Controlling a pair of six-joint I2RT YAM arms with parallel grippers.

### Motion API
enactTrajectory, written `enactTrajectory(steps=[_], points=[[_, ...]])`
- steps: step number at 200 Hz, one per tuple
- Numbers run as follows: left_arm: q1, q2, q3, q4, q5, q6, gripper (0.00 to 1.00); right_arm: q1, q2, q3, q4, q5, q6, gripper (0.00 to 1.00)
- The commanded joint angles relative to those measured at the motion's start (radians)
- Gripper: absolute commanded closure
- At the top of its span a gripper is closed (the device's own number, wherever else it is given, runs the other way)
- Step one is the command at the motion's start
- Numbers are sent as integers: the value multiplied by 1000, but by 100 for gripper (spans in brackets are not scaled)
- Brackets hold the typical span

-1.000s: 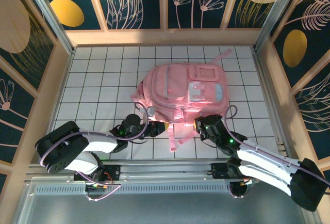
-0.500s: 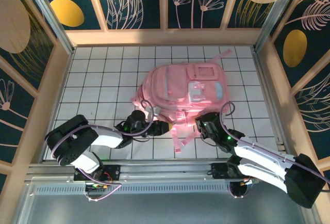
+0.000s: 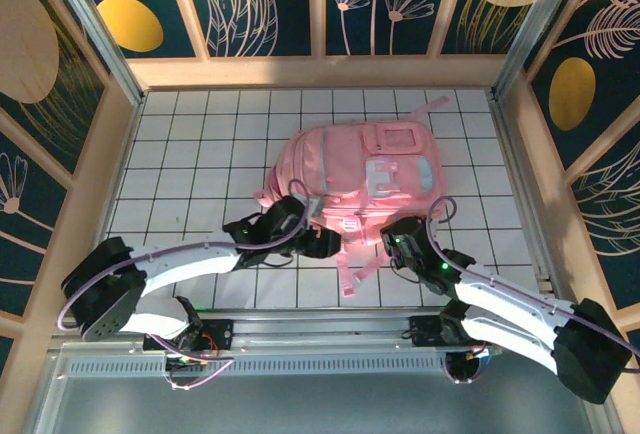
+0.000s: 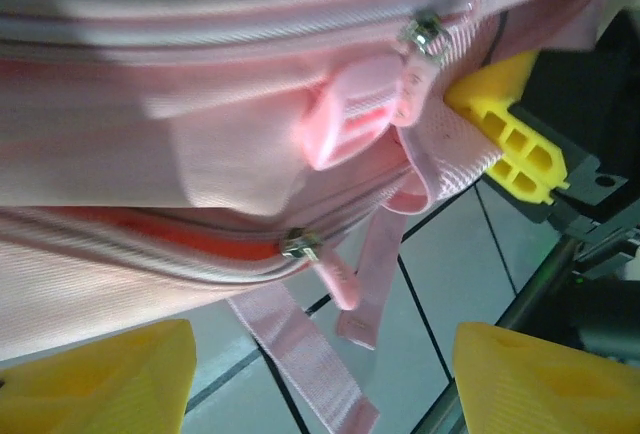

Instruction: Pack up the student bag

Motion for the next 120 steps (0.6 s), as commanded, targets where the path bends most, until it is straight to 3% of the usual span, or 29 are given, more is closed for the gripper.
enactTrajectory(steps=[1,51,120], points=[[-62,134,131,-270,-142,-11,31,-1,24,67,-67,108,-14,100],[-104,281,379,-556,-274,-98,29,28,19,111,-125,152,1,100],[-118,402,489,-619,-345,-117,28,27,38,98,-30,109,-15,100]])
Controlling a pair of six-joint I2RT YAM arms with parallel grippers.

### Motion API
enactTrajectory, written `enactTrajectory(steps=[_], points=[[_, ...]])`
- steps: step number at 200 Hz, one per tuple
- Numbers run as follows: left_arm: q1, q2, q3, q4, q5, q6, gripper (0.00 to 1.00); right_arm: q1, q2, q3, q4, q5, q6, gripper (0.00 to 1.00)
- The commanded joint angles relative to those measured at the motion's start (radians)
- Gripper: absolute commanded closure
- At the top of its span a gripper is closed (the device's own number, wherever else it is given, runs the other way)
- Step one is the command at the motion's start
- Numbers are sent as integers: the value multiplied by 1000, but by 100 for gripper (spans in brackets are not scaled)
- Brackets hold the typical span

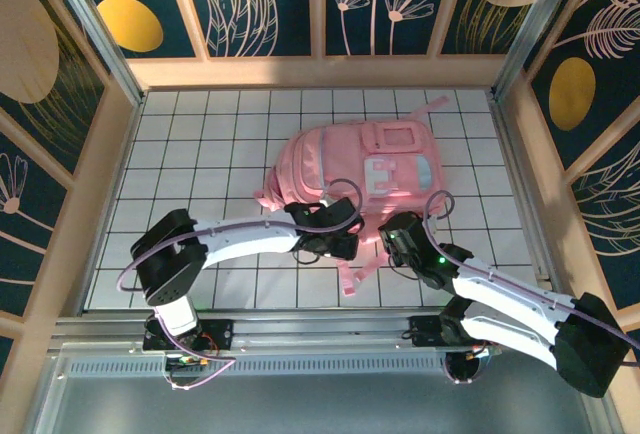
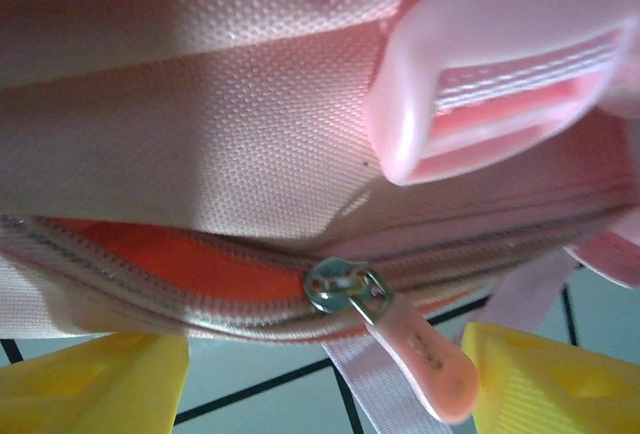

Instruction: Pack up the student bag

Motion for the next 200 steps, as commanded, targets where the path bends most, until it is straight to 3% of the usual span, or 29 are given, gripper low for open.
enactTrajectory(steps=[1,56,84,107,143,185,200], points=[[-6,50,48,-82,-79,-16,28,1,6,29,54,68,-23,100],[1,48,177,-293,-357,42,36,1,-15,12,80,61,-44,100],[64,-43,135,-312,-391,49,39,2,-21,-7,103,58,-47,100],[121,-140,56,-271,-357,61,42,0,-22,-11,112,54,-60,100],[131,-224,2,-196,-277,99,44,-2,-10,-11,129,42,-92,100],[130,-248,-61,-45,-22,237,44,-2,24,6,163,12,-165,100],[130,-243,-68,-13,4,269,43,-3,38,24,165,-11,-235,100]])
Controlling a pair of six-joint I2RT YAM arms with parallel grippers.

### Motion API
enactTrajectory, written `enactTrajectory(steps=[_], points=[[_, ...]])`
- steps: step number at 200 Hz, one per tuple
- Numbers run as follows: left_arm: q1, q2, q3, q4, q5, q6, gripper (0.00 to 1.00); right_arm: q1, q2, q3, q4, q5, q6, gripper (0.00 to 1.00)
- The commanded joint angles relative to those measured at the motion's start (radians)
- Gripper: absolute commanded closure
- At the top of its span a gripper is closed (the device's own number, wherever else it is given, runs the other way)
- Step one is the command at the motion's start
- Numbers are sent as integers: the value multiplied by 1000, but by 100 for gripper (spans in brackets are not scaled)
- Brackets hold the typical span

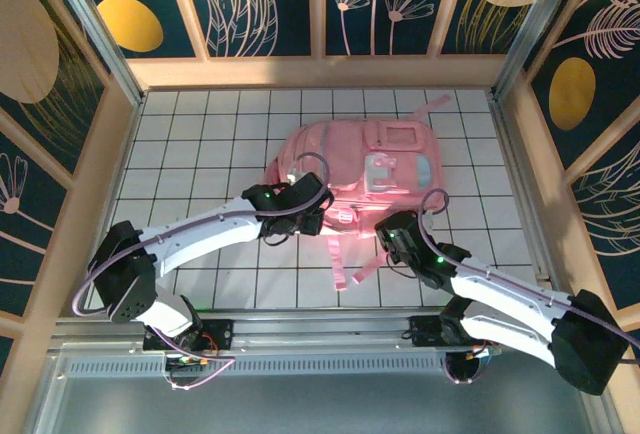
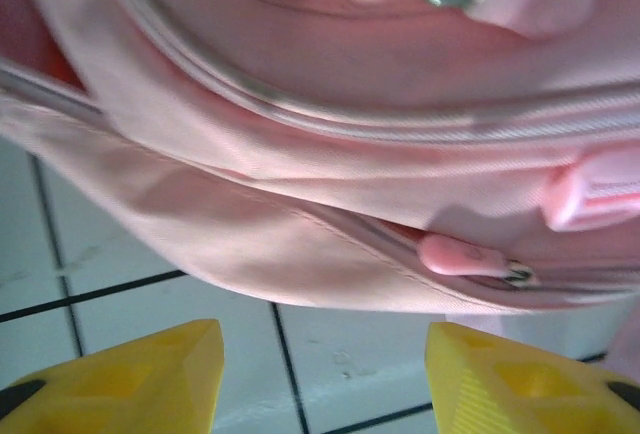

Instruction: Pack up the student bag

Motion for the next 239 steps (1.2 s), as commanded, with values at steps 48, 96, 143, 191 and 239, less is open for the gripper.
enactTrajectory(steps=[48,96,143,191,239], points=[[-5,61,1,100,143,88,40,-8,12,43,25,-34,-333,100],[12,52,-64,164,195,12,38,-8,51,-28,121,-126,-435,100],[40,16,-107,202,218,13,34,-11,80,-46,108,-104,-487,100],[40,65,-15,167,201,200,35,-12,95,-28,108,-126,-558,100],[40,170,43,207,273,276,37,-23,95,-29,117,-145,-557,100]])
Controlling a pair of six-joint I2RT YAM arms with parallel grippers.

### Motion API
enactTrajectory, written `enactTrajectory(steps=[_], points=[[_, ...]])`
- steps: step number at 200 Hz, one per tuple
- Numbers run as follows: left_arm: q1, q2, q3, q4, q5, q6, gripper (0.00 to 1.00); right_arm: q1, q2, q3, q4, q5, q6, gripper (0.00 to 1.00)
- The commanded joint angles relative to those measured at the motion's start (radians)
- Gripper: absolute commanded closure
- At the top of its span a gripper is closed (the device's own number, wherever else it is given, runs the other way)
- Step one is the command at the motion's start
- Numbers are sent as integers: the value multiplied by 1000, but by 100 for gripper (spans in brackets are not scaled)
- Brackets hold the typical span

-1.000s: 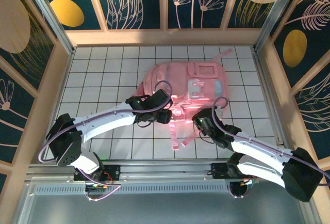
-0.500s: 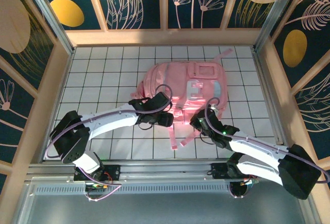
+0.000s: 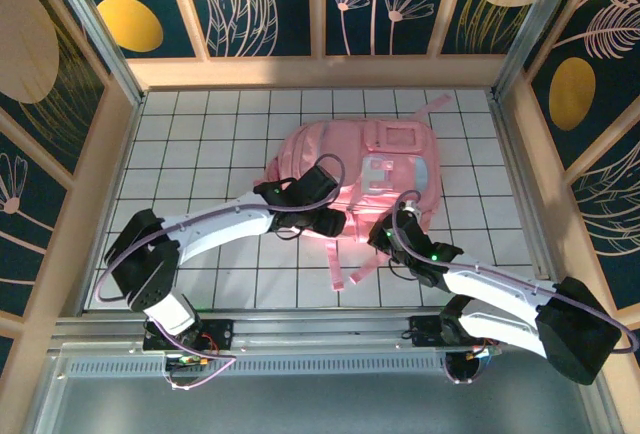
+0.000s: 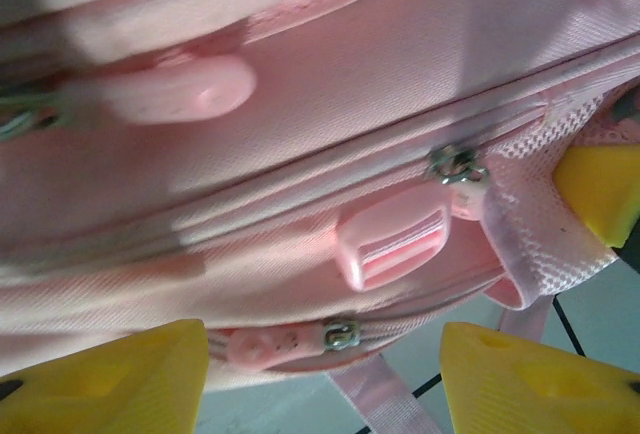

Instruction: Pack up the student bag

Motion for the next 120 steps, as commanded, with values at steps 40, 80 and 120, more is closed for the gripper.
enactTrajectory(steps=[40,80,120], points=[[1,116,21,11,-4,105,37,-11,9,0,31,-80,-62,100],[1,103,-22,53,73,75,38,-20,14,-14,46,-90,-59,100],[1,5,-102,105,162,16,42,-39,18,-26,56,-104,-53,100]])
